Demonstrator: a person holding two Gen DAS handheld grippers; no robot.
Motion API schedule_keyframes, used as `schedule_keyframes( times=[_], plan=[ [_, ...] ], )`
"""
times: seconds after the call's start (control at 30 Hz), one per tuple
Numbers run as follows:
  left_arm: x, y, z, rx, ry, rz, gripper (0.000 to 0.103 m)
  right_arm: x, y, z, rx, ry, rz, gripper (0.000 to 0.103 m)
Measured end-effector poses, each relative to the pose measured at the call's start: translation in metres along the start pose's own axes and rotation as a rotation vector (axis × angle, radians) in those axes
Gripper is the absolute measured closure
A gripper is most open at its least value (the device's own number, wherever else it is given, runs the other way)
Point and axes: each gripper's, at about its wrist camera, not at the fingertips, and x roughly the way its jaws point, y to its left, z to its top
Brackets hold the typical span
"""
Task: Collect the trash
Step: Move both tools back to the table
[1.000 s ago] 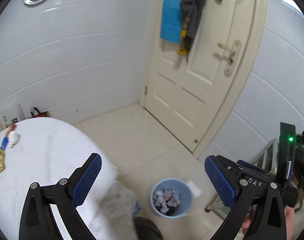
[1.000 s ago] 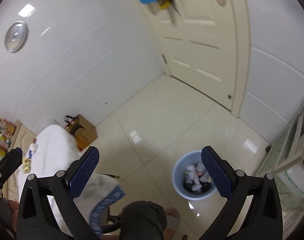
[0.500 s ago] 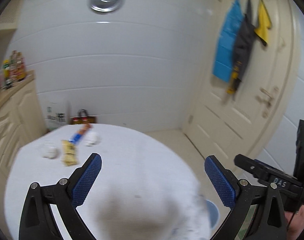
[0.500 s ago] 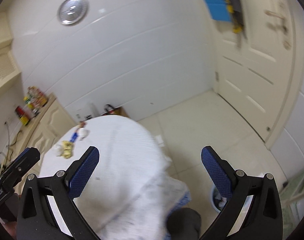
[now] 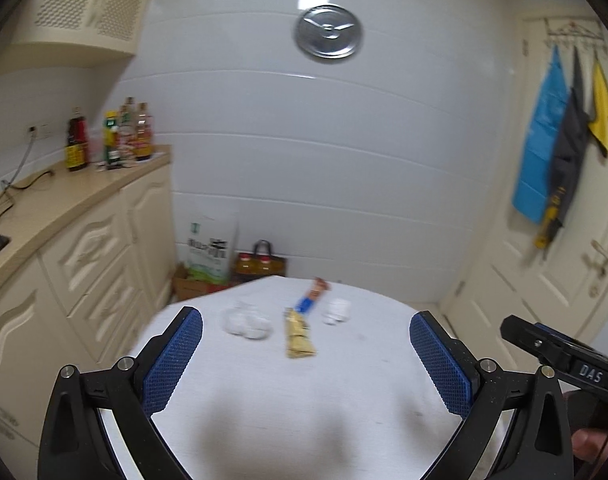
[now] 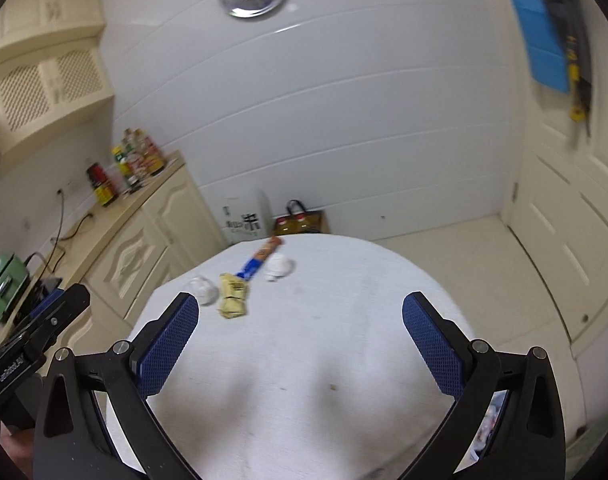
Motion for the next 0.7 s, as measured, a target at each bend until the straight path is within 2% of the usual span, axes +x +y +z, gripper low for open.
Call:
schedule_keyframes(
  times=[0.17, 0.3, 0.5, 0.7],
  plan=[
    [0.004, 0.014, -0.001, -0.020, 0.012, 0.060, 0.001, 0.025, 0.037, 0.004, -0.066, 0.021, 0.027, 0.000],
    [0.033, 0.011, 0.006, -0.018, 0.044, 0.095, 0.001, 0.051, 0.059, 0.007, -0.112, 0.043, 0.028, 0.000],
    [0.097, 0.009, 0.011, 0.012, 0.153, 0.112, 0.001, 0.112, 0.077, 0.003, -0.157, 0.130, 0.009, 0.000],
    [0.179, -0.003, 0.022, 0.058, 0.263, 0.088, 0.001, 0.170, 0.080, -0.008, -0.171, 0.226, -0.009, 0.000]
  ],
)
